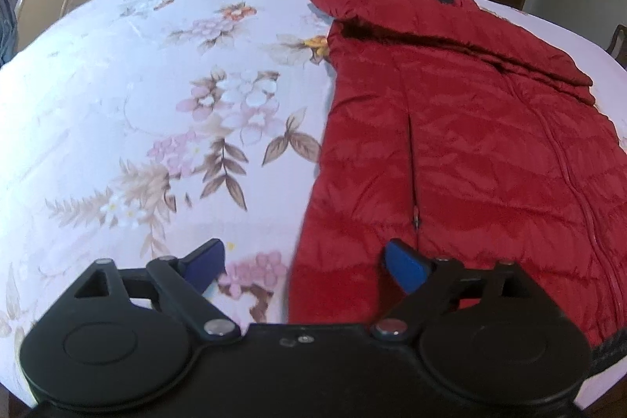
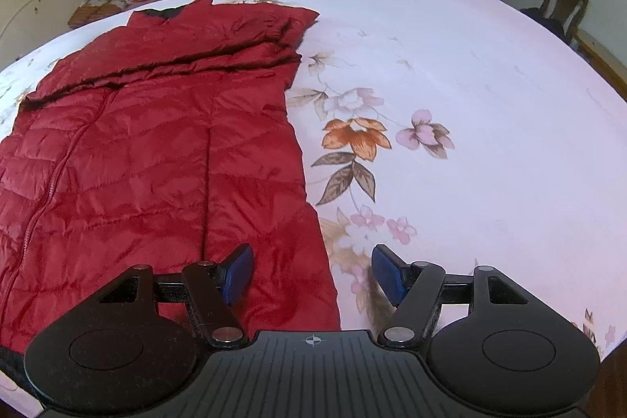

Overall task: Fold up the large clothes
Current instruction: 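Move both open tools over the hem of the narrowed jacket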

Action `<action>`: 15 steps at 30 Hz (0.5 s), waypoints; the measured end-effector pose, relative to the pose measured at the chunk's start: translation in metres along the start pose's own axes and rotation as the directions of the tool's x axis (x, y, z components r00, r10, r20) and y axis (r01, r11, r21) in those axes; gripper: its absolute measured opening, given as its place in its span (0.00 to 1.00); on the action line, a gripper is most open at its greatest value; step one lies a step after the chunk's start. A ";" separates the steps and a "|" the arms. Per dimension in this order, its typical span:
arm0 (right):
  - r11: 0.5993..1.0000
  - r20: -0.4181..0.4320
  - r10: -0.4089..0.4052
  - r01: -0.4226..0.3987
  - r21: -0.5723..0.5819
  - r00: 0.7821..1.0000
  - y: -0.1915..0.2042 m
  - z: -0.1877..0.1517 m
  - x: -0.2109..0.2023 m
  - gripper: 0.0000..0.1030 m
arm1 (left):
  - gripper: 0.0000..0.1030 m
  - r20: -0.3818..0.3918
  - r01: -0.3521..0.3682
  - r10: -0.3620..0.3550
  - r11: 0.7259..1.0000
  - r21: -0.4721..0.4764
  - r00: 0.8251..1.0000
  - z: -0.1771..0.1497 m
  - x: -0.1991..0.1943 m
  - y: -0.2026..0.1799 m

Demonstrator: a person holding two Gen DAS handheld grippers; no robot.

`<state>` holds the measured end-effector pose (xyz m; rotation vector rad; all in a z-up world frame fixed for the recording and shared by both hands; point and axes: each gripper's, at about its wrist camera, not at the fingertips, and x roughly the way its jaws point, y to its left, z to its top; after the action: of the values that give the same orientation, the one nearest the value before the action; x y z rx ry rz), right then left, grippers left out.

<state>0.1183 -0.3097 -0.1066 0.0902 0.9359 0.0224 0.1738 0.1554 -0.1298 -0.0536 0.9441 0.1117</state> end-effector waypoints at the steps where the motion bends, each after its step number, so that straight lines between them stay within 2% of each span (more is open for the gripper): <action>1: 1.000 -0.001 0.003 -0.003 -0.001 1.000 0.000 -0.001 0.000 0.64 | 0.90 -0.004 0.005 -0.005 1.000 -0.006 1.000 -0.002 0.000 0.001; 8: 0.998 -0.037 0.041 -0.039 0.042 0.998 -0.005 -0.010 0.004 0.65 | 0.90 -0.034 0.055 -0.056 0.998 -0.032 0.998 -0.013 -0.002 0.002; 15: 0.992 -0.058 0.116 -0.113 0.056 0.992 -0.003 -0.019 -0.002 0.64 | 0.70 -0.030 0.137 -0.139 0.989 -0.049 0.990 -0.018 -0.006 0.005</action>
<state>0.1019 -0.3118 -0.1165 0.1929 0.9913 0.1074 0.1556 0.1582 -0.1353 -0.1641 0.9679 0.0050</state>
